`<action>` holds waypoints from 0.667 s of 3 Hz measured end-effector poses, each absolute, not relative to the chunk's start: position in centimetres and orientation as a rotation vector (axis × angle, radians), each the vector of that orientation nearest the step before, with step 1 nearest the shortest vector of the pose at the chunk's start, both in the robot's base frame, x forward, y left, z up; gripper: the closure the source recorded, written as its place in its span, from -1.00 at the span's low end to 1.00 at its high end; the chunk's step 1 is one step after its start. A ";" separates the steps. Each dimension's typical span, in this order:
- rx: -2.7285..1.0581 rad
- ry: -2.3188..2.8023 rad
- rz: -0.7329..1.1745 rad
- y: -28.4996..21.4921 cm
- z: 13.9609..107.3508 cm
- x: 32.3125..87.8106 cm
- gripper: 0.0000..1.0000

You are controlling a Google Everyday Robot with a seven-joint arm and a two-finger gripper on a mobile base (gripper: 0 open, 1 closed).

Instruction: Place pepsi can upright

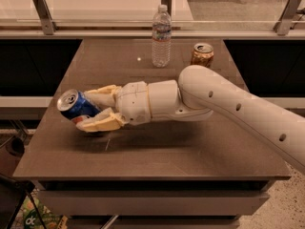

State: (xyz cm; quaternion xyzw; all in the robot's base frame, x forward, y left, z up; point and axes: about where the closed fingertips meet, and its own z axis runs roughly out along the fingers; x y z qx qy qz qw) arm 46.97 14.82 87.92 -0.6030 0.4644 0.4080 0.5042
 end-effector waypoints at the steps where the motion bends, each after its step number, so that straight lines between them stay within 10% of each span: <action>1: -1.427 1.112 1.014 14.2 87.7 47.8 -1.00; 2: -1.427 1.112 1.014 14.2 87.7 47.8 -1.00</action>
Offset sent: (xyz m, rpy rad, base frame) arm 0.0203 -0.0189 -0.0048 0.0595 0.0321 -0.0128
